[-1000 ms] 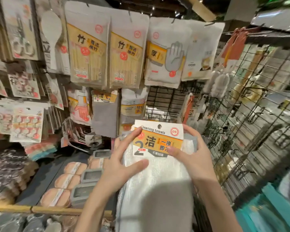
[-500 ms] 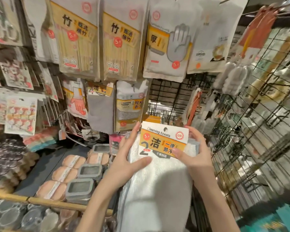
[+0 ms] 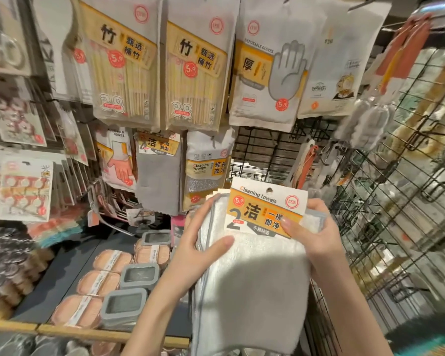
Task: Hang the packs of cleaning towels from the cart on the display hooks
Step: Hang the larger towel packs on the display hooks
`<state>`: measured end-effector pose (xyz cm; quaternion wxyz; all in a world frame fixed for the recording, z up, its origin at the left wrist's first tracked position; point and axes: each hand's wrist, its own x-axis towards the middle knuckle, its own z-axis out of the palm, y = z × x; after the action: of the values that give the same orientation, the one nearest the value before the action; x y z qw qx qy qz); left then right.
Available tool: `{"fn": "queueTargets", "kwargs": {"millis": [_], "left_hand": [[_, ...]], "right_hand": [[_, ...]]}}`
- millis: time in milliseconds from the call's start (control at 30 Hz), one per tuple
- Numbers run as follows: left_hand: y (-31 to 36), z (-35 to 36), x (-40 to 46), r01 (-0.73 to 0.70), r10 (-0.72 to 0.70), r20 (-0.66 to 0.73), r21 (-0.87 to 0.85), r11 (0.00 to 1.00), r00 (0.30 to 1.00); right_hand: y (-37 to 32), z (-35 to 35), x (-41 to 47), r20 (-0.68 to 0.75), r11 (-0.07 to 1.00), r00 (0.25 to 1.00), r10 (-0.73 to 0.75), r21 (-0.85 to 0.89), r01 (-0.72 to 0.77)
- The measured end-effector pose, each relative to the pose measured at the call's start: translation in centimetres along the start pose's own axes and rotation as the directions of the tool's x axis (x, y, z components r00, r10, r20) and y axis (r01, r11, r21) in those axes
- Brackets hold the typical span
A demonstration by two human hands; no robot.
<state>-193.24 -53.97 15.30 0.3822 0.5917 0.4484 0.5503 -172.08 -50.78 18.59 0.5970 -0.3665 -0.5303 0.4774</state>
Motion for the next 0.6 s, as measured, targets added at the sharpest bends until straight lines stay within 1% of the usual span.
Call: {"fn": "queueTargets", "kwargs": {"millis": [100, 200, 300, 400, 600], "left_hand": [[-0.3, -0.7, 0.0, -0.001, 0.001, -0.005, 0.005, 1.0, 1.0], [-0.5, -1.1, 0.2, -0.008, 0.008, -0.006, 0.005, 1.0, 1.0], [-0.8, -1.6, 0.8, -0.005, 0.005, -0.01, -0.022, 1.0, 1.0], [-1.0, -2.0, 1.5, 0.001, -0.001, -0.012, -0.035, 0.999, 1.0], [-1.3, -2.6, 2.5, -0.034, 0.033, -0.026, -0.035, 0.999, 0.999]], "right_hand": [[0.0, 0.3, 0.3, 0.021, 0.999, 1.0, 0.02, 0.026, -0.02], [0.3, 0.7, 0.3, -0.001, 0.997, 0.999, 0.048, 0.062, -0.048], [0.5, 1.3, 0.4, -0.04, 0.999, 0.998, 0.041, 0.028, -0.04], [0.9, 1.9, 0.7, -0.076, 0.999, 0.996, 0.046, 0.032, -0.043], [0.9, 2.1, 1.8, -0.093, 0.998, 0.994, 0.048, -0.034, -0.051]]}}
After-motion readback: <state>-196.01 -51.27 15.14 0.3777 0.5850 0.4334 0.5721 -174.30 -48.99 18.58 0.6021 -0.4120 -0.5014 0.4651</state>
